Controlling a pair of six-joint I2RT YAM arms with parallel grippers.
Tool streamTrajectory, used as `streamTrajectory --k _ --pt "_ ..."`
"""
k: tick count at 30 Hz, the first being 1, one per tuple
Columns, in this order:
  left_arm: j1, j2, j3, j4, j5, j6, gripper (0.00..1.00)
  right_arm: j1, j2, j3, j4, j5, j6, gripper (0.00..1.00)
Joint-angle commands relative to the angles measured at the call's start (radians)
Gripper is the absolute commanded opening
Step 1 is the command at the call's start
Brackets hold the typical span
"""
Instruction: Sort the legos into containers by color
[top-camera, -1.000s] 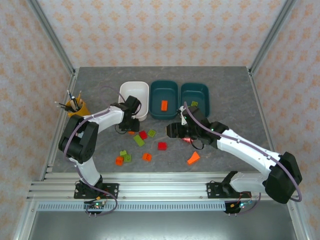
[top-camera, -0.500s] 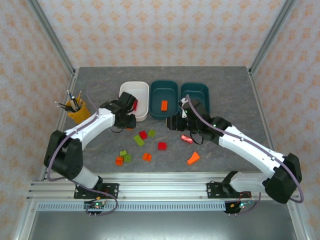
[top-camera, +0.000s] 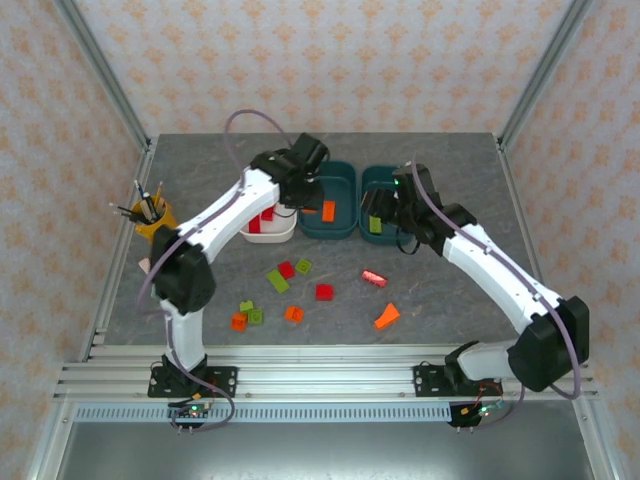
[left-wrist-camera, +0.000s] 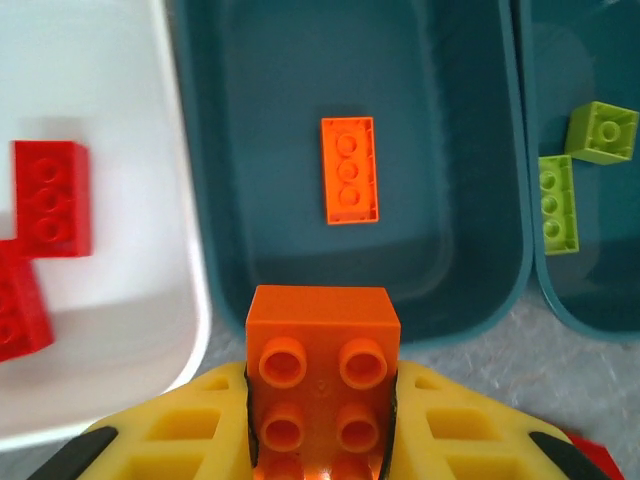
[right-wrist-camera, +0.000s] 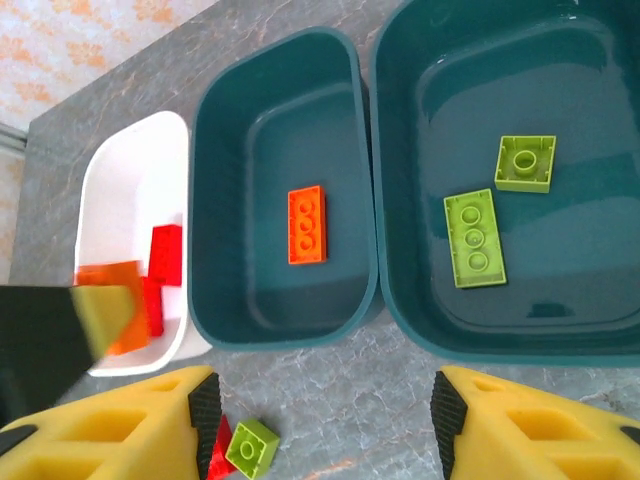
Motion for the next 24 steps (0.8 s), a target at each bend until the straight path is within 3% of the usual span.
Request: streamTrajectory --k 1,10,20,24 --pt "-0.003 0.122 0.120 -0.130 -0.076 -0.036 0.28 -0.030 0.034 0.059 -0.020 -0.077 0.059 0.60" --pt "-0.010 0.353 0.343 -0.201 -0.128 -0.071 0.29 -0.094 0.099 0.100 0.036 -0.270 0.114 0.66" --pt "-0.008 0.455 0.387 -0.232 -0.166 -0.093 0.30 -0.100 0.142 0.154 0.001 -0.293 0.116 0.67" --pt "-0.008 0.466 0.390 -0.230 -0.149 -0.093 0.39 -0.100 0.140 0.154 -0.020 -0.292 0.107 0.67"
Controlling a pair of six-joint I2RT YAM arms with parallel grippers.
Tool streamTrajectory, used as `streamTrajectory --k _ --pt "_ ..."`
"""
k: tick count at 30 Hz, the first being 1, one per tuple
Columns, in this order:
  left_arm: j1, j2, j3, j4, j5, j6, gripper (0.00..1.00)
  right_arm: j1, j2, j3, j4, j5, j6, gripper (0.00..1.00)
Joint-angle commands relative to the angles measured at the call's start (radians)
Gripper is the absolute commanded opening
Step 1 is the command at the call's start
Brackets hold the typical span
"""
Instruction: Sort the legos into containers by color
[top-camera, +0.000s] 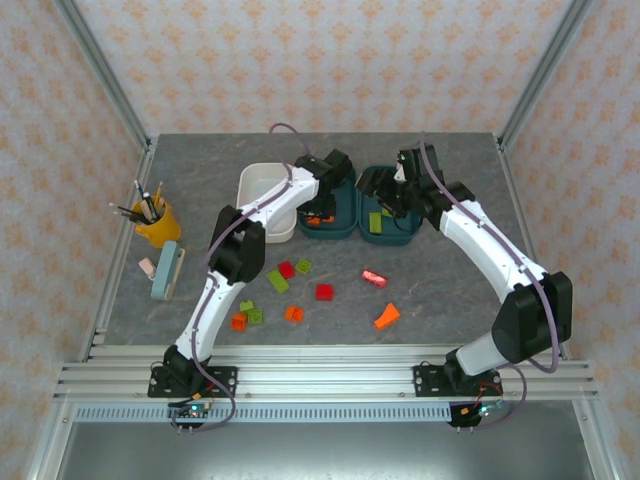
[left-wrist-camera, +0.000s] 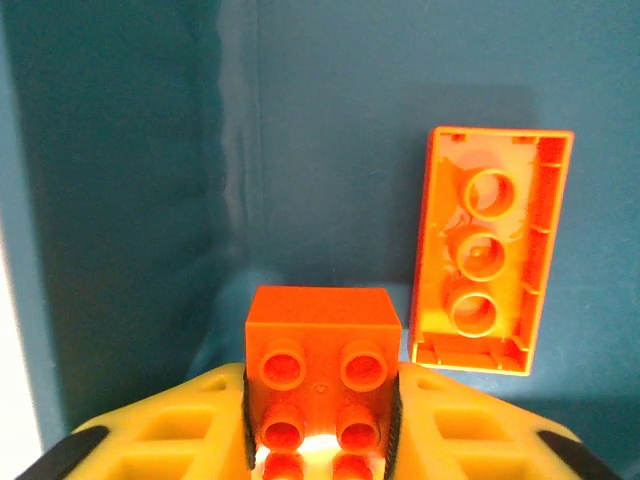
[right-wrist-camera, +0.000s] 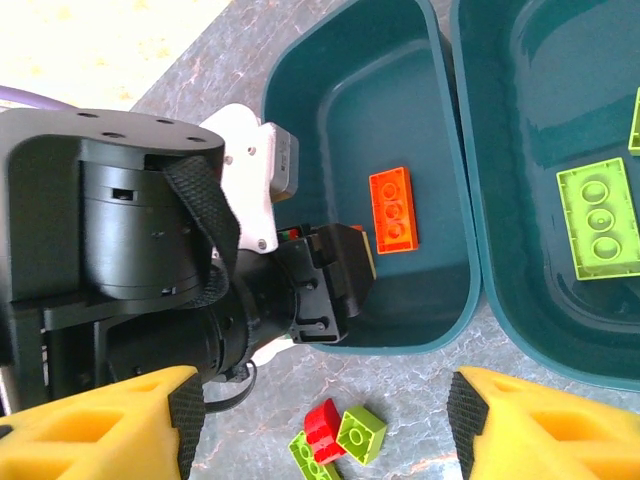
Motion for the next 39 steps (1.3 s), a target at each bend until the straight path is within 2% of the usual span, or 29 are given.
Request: streamTrajectory --k 1,8,14,21,25,29,33,39 --pt "-0.004 0.011 0.030 -0.041 -0.028 -0.017 0.41 -0.002 -0.004 0.027 -0.039 -0.001 -0.002 0.67" --pt "-0.003 -0.045 0.056 -0.045 -0.023 -0.021 0.59 -0.002 -0.077 -0.009 -0.074 0.039 -0.066 0.68" --pt "-0.005 -0.176 0.053 -0.030 -0.002 -0.074 0.64 -0.001 -0.149 -0.033 -0.139 0.069 -0.170 0.67" --pt "-0.005 -0.425 -0.049 0.023 0.035 -0.129 0.66 0.029 -0.229 -0.039 -0.222 0.089 -0.300 0.66" --pt "0.005 -0.618 -0.210 0.068 0.064 -0.143 0.68 0.101 -0.250 -0.039 -0.274 0.126 -0.345 0.66" --pt "0.029 -0.854 -0.451 0.142 0.103 -0.155 0.74 0.210 -0.260 -0.036 -0.319 0.189 -0.361 0.66" --pt "0.034 -1.080 -0.693 0.188 0.122 -0.162 0.81 0.310 -0.268 -0.049 -0.349 0.250 -0.345 0.66" --pt "0.034 -1.356 -1.027 0.237 0.190 -0.214 0.87 0.393 -0.291 -0.101 -0.380 0.302 -0.294 0.66"
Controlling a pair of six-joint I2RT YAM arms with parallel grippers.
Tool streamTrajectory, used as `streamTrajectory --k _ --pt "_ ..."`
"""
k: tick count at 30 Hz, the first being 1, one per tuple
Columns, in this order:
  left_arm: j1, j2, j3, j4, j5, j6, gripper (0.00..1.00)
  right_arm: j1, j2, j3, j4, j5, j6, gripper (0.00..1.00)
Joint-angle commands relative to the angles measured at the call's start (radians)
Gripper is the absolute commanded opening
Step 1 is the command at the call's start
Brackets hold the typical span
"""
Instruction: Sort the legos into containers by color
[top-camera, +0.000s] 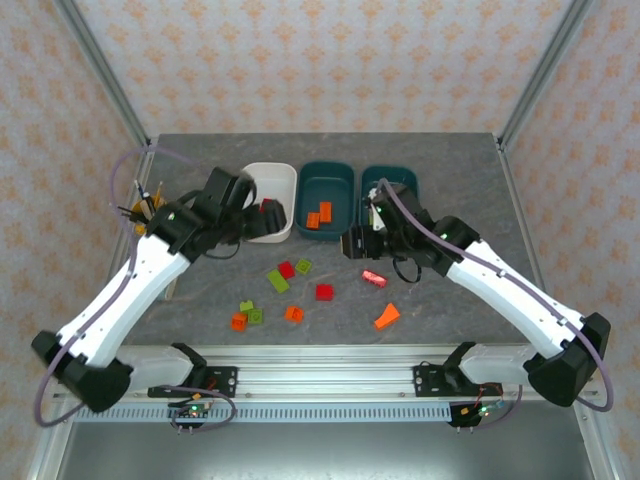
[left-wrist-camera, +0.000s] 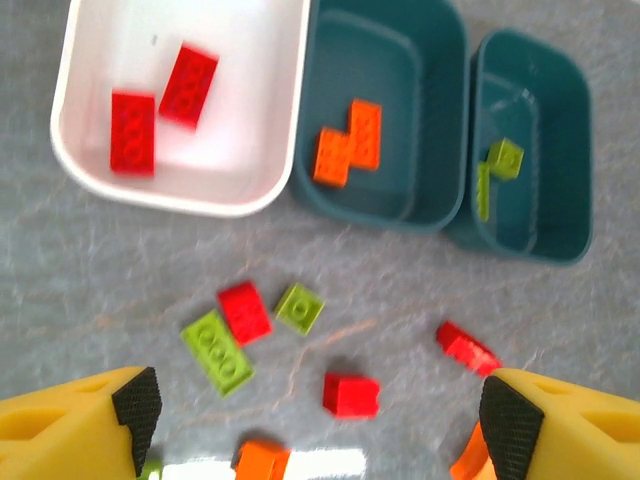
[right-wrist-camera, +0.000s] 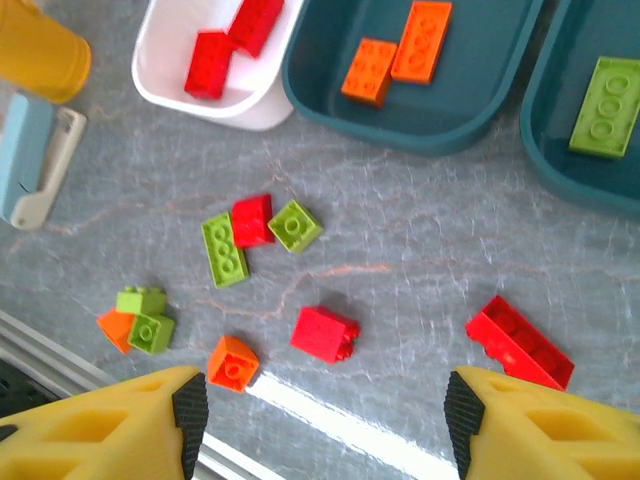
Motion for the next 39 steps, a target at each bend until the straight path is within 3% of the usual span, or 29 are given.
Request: streamTrajectory --k 1,6,14,18,23,27,34,39 --pt "0.002 -0.128 -0.141 0.059 0.057 -0.061 0.88 0.033 -0.027 -0.033 -0.061 0.078 0.035 0.66" --pt "-0.003 -0.288 -0.321 0.100 0.121 -0.113 0.99 0.072 -0.073 -0.106 -0.126 0.121 0.140 0.64" --pt "-0.008 -0.385 -0.352 0.039 0.139 -0.108 1.00 0.089 -0.124 -0.163 -0.145 0.171 0.329 0.63" --pt "-0.009 -0.397 -0.367 0.030 0.166 -0.106 0.99 0.089 -0.122 -0.193 -0.218 0.207 0.497 0.61" --pt "-0.020 -0.387 -0.401 0.103 0.276 -0.085 0.98 0.089 -0.148 -0.283 -0.265 0.184 0.677 0.62" --pt "-0.045 -0.361 -0.434 0.159 0.361 -0.062 0.98 0.089 -0.109 -0.367 -0.173 0.107 0.759 0.64" --pt "-0.052 -0.330 -0.444 0.164 0.410 -0.032 0.98 0.089 -0.085 -0.537 0.017 0.053 0.929 0.65" --pt "-0.051 -0.304 -0.438 0.177 0.436 -0.022 0.98 0.089 -0.037 -0.590 0.145 0.076 0.968 0.63"
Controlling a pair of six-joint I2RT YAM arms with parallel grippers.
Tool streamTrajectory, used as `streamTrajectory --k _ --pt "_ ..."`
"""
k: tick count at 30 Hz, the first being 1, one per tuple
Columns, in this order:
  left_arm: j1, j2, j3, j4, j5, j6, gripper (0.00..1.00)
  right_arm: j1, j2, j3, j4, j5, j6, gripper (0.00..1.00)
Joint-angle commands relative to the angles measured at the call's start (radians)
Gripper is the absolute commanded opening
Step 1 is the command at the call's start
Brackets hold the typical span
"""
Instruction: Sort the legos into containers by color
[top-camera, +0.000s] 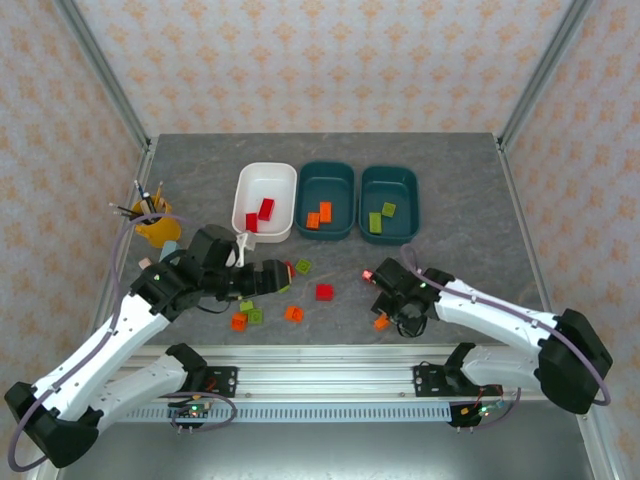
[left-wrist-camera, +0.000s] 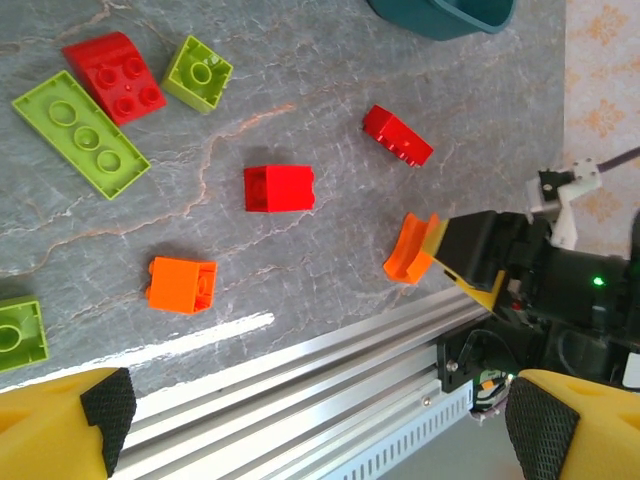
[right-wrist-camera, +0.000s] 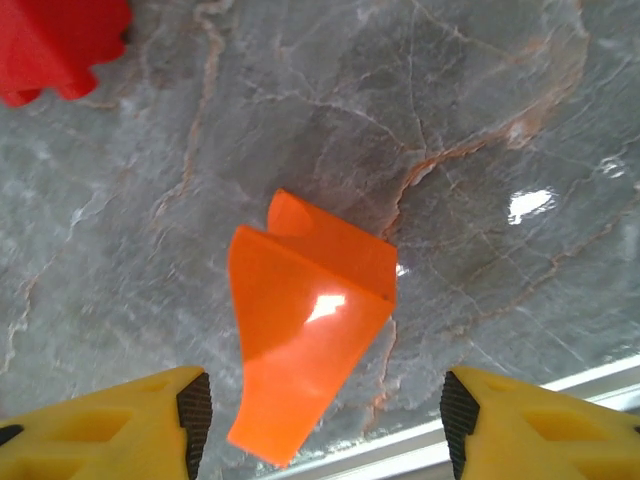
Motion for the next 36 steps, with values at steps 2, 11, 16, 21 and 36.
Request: streamTrajectory --k 2,11,16,21,36 --pt "-0.005 0.011 -0.002 0.033 0.045 0.031 0.98 0.006 0.064 -0.006 0.128 0.022 0.068 0.63" --pt "-0.005 0.003 -0.016 0.058 0.043 0.019 0.96 0.006 0.175 -0.005 0.153 0.028 0.067 0.43" --pt "-0.004 -0.007 -0.008 0.068 0.016 -0.010 0.95 0.006 0.157 0.068 0.081 0.081 0.007 0.26" --pt "-0.003 0.012 0.068 0.052 -0.074 -0.035 0.94 0.010 0.176 0.355 -0.105 0.200 -0.214 0.21" --pt "0.176 0.338 0.401 0.090 -0.173 -0.042 0.94 -0.132 0.917 1.300 -0.303 0.250 -0.669 0.21"
